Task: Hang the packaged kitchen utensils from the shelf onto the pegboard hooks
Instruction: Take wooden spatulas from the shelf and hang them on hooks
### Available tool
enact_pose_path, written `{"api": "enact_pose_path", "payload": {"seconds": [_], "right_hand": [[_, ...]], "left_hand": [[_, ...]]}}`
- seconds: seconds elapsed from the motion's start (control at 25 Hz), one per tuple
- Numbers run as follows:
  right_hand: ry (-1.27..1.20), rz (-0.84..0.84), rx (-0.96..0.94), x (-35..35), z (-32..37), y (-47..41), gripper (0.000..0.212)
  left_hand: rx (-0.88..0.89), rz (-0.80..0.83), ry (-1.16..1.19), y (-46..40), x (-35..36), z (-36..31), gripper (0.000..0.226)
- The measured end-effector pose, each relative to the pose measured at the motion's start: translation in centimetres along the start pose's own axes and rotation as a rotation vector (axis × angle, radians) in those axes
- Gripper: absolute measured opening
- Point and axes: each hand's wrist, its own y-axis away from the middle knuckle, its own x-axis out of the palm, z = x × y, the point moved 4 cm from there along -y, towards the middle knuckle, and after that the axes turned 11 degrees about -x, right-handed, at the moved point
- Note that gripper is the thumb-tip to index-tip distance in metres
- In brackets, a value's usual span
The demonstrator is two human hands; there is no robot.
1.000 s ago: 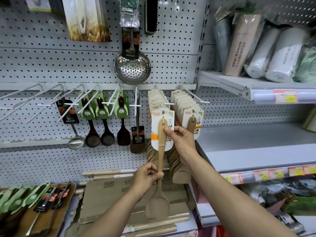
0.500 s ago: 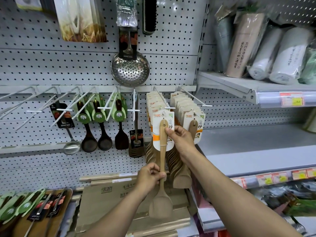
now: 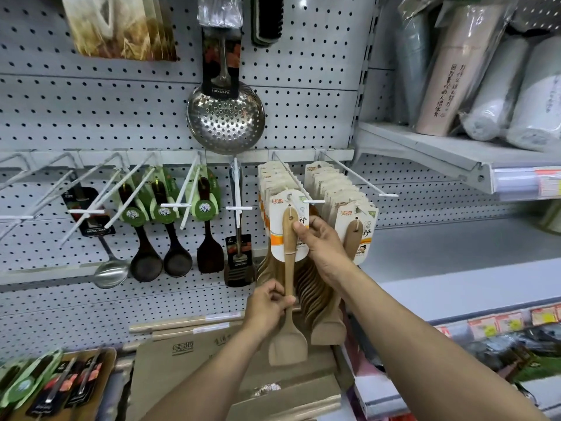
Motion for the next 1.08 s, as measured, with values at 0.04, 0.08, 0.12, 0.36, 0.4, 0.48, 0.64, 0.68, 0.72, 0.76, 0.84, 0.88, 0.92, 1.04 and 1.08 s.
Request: {"api": "enact_pose_path", "payload": {"seconds": [0.04,0.08,0.12,0.36,0.4,0.48,0.64,0.68,0.72,0.76,0.84,0.88,0.92,1.04,1.08], "right_hand": [[0.016,-0.01,-0.008,0.0,0.0,-0.1,0.003],[0.027,-0.019,-0.015,0.0,-0.1,-0.2,0.002],[0.032,-0.026,-0.019,0.0,-0.2,-0.2,0.002],[0.082,-0.026,-0.019,-0.3,-0.4,-0.1,0.007],[0.081,-0.031,-0.015,-0.2,-0.5,-0.1,0.007],[0.087,-0.033,-0.01,-0.2,-0.7,-0.1,0.007],[0.088,-0.043,0.028,-0.3,-1.3,0.0,0.017],[0.096,-0.043,0.041,-0.3,-1.3,0.2,0.02],[0.109,-0.049,0.061,-0.2,-1.4,0.5,0.023],[0.13,-0.052,0.088,-0.1,-1.3,1.0,0.026],[0.193,-0.034,0.178,0.2,-1.4,2.8,0.038],[0.264,-0.012,0.23,0.4,-1.2,4.0,0.045],[0.368,0.012,0.267,0.6,-0.7,5.5,0.05],[0.755,0.174,0.253,1.6,2.5,9.9,0.049],[0.891,0.256,0.219,2.3,4.0,11.3,0.048]], "left_hand": [[-0.002,0.002,0.001,-0.3,0.0,-0.1,0.018],[-0.005,0.006,0.001,-0.6,0.0,-0.1,0.019],[-0.005,0.013,0.003,-0.8,0.1,-0.1,0.019],[0.004,0.034,-0.023,-2.3,0.0,0.2,0.02],[0.009,0.029,-0.03,-2.4,-0.1,0.2,0.02],[0.024,0.008,-0.062,-2.8,-0.2,0.1,0.021],[0.026,0.009,-0.065,-3.1,0.0,0.4,0.018],[0.028,0.003,-0.071,-2.8,0.0,0.4,0.016],[0.033,-0.007,-0.08,-2.1,-0.1,0.3,0.015],[0.032,-0.016,-0.08,-1.3,-0.4,0.2,0.017],[0.03,-0.033,-0.067,0.8,-1.6,-0.3,0.028],[0.038,-0.053,-0.084,1.7,-2.4,-0.4,0.034],[0.06,-0.09,-0.138,3.1,-3.5,-0.5,0.038],[0.149,-0.226,-0.446,8.3,-7.5,-1.1,0.05],[0.168,-0.259,-0.536,10.4,-9.0,-1.5,0.054]]}}
